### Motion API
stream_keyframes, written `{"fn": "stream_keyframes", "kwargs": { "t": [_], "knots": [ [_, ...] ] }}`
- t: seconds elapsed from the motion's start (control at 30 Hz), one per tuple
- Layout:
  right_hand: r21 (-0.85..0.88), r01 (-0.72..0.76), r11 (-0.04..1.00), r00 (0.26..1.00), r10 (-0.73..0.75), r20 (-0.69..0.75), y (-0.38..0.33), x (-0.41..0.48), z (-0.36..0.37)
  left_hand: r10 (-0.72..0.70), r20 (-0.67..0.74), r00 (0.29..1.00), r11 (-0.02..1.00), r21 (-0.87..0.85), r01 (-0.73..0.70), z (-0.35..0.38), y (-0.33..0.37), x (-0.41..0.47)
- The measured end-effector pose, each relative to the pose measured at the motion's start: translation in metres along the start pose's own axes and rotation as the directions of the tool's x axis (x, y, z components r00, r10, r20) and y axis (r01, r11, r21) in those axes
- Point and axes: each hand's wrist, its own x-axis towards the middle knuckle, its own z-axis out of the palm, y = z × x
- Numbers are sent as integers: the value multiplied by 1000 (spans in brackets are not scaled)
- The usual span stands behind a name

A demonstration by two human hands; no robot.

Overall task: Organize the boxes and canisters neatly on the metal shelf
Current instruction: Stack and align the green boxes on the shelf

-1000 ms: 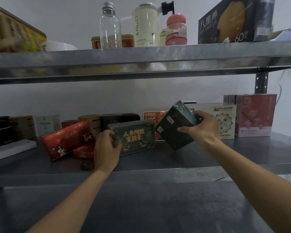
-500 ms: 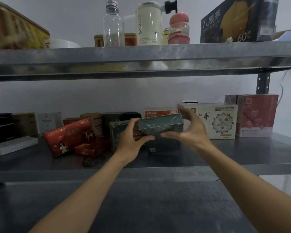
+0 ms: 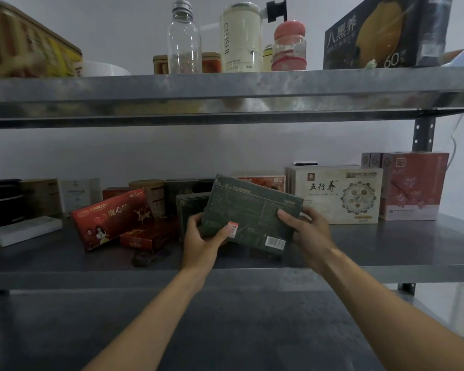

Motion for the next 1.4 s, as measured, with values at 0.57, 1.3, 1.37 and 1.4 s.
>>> {"fn": "stream_keyframes", "kwargs": {
  "t": [0.57, 1.3, 1.37, 1.4],
  "knots": [
    [-235, 223, 946, 969, -189, 158, -18, -39, 4, 9, 372, 928, 992, 112, -54, 55, -2, -25],
    [-400, 73, 913, 997, -55, 57, 28, 16, 32, 326, -13, 945, 811, 517, -272, -57, 1, 10],
    [-367, 31, 930, 998, -7, 68, 29, 23, 33, 300, 3, 954, 794, 554, -251, -60, -3, 14],
    [-345, 18, 938, 996, 12, 83, 30, 27, 35, 248, 27, 968, 802, 554, -221, -61, -5, 17]
  ]
}}
